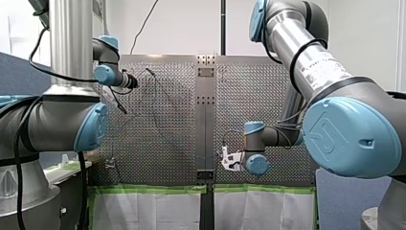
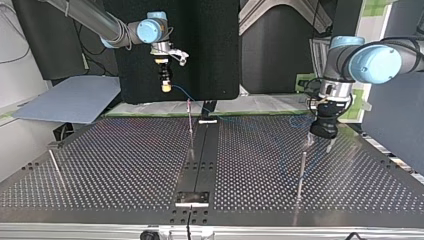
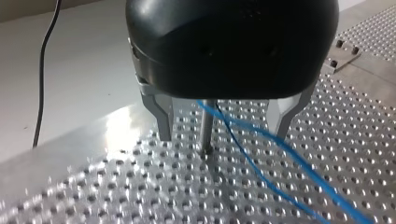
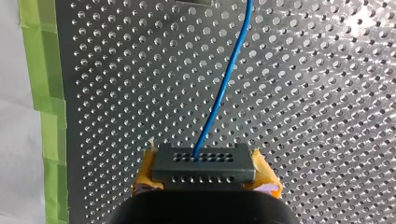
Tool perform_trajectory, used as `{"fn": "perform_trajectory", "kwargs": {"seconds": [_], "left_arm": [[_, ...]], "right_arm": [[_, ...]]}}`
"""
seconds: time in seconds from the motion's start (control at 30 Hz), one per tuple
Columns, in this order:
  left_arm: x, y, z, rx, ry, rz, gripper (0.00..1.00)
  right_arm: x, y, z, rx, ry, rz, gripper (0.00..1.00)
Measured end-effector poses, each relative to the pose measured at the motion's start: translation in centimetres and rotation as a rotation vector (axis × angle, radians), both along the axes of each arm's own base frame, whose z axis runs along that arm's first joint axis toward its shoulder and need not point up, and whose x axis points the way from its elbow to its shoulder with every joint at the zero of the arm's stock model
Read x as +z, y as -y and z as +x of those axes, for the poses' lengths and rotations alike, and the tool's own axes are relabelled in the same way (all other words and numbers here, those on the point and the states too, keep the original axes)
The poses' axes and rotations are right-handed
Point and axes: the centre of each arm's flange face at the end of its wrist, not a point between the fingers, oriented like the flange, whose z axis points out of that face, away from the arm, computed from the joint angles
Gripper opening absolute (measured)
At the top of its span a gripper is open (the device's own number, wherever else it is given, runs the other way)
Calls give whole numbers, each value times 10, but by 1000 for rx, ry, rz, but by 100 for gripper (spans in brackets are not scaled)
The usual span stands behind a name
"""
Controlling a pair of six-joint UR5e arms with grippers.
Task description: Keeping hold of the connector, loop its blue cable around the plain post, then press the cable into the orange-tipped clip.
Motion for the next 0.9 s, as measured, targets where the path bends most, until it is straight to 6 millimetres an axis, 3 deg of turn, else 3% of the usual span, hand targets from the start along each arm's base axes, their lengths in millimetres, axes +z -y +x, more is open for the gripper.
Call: {"fn": "perform_trajectory", "kwargs": {"seconds": [0.47, 0.9], "left_arm": [[33, 15, -46, 13, -12, 95, 98], [126, 17, -77, 118, 104, 224, 98]], "right_arm": [[0, -1, 2, 4, 8, -2, 0], [1, -2, 4, 28, 23, 4, 0]]}}
